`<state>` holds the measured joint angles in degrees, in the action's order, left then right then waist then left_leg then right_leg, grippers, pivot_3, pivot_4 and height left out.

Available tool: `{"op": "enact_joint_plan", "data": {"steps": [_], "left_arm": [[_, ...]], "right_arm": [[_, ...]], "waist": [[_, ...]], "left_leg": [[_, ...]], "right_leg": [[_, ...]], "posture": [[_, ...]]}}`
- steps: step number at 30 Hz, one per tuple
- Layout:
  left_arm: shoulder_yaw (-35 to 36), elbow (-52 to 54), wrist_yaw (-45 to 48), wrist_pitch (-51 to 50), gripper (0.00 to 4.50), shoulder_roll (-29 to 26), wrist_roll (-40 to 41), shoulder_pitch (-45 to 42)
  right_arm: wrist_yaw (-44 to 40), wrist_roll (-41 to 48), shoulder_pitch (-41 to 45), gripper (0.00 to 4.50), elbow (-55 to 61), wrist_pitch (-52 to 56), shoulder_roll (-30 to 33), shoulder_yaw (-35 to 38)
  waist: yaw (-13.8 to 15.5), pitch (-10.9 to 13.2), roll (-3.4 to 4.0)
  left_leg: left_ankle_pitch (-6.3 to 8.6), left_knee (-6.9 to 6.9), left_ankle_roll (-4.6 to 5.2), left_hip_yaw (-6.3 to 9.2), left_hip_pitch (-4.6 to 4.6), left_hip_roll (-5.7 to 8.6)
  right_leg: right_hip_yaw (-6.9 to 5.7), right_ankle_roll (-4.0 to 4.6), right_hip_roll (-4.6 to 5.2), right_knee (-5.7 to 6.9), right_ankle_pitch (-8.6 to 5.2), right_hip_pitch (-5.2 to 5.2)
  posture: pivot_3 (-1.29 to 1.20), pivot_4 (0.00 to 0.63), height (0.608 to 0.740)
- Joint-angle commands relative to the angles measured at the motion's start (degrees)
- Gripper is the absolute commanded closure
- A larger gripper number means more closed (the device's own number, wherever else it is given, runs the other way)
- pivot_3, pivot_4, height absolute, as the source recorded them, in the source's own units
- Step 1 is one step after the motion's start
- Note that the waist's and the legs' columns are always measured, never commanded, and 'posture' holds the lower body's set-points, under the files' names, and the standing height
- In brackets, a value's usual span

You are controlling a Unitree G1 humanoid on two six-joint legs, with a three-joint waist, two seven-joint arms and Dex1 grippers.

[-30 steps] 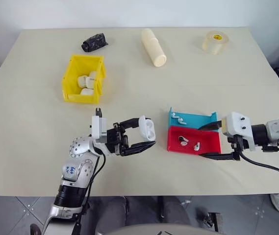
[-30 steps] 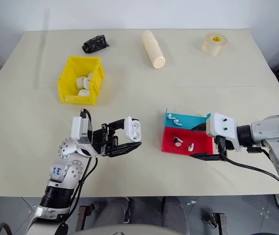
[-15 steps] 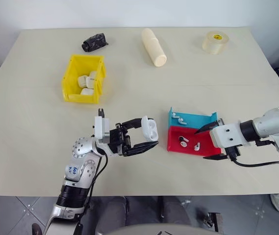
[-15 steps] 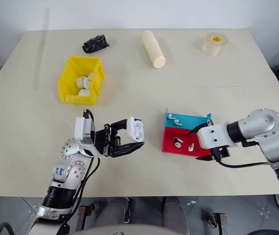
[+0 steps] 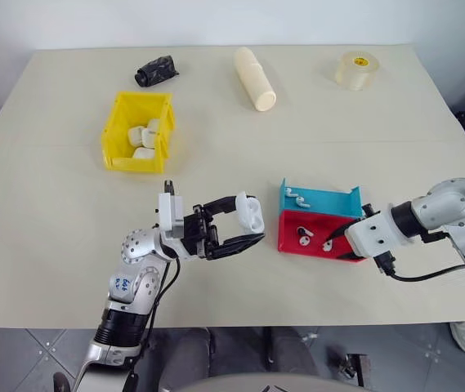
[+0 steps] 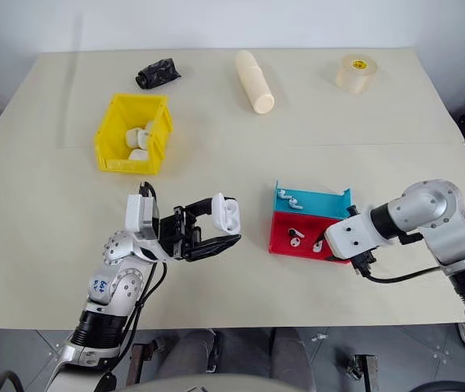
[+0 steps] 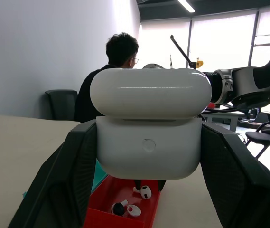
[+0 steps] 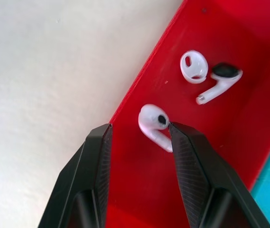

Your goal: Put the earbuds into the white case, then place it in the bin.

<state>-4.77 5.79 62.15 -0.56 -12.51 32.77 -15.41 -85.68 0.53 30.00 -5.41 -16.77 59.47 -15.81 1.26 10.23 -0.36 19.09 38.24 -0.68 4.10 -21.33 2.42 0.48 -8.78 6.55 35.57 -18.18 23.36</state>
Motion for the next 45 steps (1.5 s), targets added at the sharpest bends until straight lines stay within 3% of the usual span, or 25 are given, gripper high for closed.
{"op": "enact_joint_plan", "data": {"steps": [1,18,21,24,32,36,45], "left_arm": [[-0.06,1.31,-0.23,0.31,1.7,0.28,0.48,-0.25],[-0.08,1.41,-1.16,0.15,1.7,0.65,0.52,-0.42],[0.08,1.48,-1.3,0.1,1.7,0.55,0.57,-0.48],[0.15,1.43,-1.39,0.13,1.7,0.49,0.58,-0.54],[0.26,1.38,-1.43,0.14,1.7,0.37,0.66,-0.62],[0.35,1.56,-1.42,0.13,1.7,0.22,0.68,-0.49],[0.74,2.31,-0.86,-1.47,1.7,-0.96,1.52,-0.31]], "right_arm": [[-1.58,-0.61,2.39,2.56,-1.24,-3.04,-0.83,-0.67],[-4.01,-1.56,7.05,2.56,-6.96,-8.31,-3.69,-4.4],[-4.29,-1.07,6.9,3.15,-6.73,-8.26,-3.94,-4.53],[-4.15,-1.09,6.64,4.09,-6.48,-8.04,-3.88,-4.53],[-3.56,0.24,5.23,4.11,-4.58,-5.21,-3.43,-3.7],[-1.48,4.7,2.99,4.11,-0.03,3.05,-3.68,-0.75],[7.08,23.1,-6.4,4.11,12.11,26.65,-4.93,13.73]], "waist": [[-0.04,0.0,0.0],[-0.03,0.0,0.0],[-0.03,0.0,0.0],[-0.02,0.0,0.0],[-0.01,0.0,0.0],[0.04,0.0,0.0],[0.21,0.0,0.0]], "left_leg": [[0.0,0.0,0.0,0.0,0.0,0.0],[0.0,0.04,-0.01,0.0,0.0,0.0],[0.0,0.04,-0.01,0.0,0.0,0.0],[0.0,0.04,-0.01,0.0,0.0,0.0],[0.0,0.04,-0.01,0.0,0.0,0.0],[0.0,0.06,-0.01,0.01,0.0,0.0],[0.0,0.06,-0.02,0.04,-0.01,0.0]], "right_leg": [[0.0,0.0,0.0,0.0,0.0,0.0],[0.0,0.0,0.0,0.01,0.0,-0.01],[0.0,0.0,0.0,0.01,0.0,-0.01],[0.0,0.0,0.0,0.02,0.0,-0.01],[0.0,0.0,0.0,0.02,0.0,-0.01],[0.0,0.0,0.01,0.03,0.0,-0.01],[-0.01,0.0,0.02,0.03,0.0,-0.02]], "posture": [[0.0,0.15,0.74],[0.0,0.15,0.74],[0.0,0.15,0.74],[0.0,0.15,0.74],[0.0,0.15,0.74],[0.0,0.15,0.74],[0.0,0.15,0.74]]}}
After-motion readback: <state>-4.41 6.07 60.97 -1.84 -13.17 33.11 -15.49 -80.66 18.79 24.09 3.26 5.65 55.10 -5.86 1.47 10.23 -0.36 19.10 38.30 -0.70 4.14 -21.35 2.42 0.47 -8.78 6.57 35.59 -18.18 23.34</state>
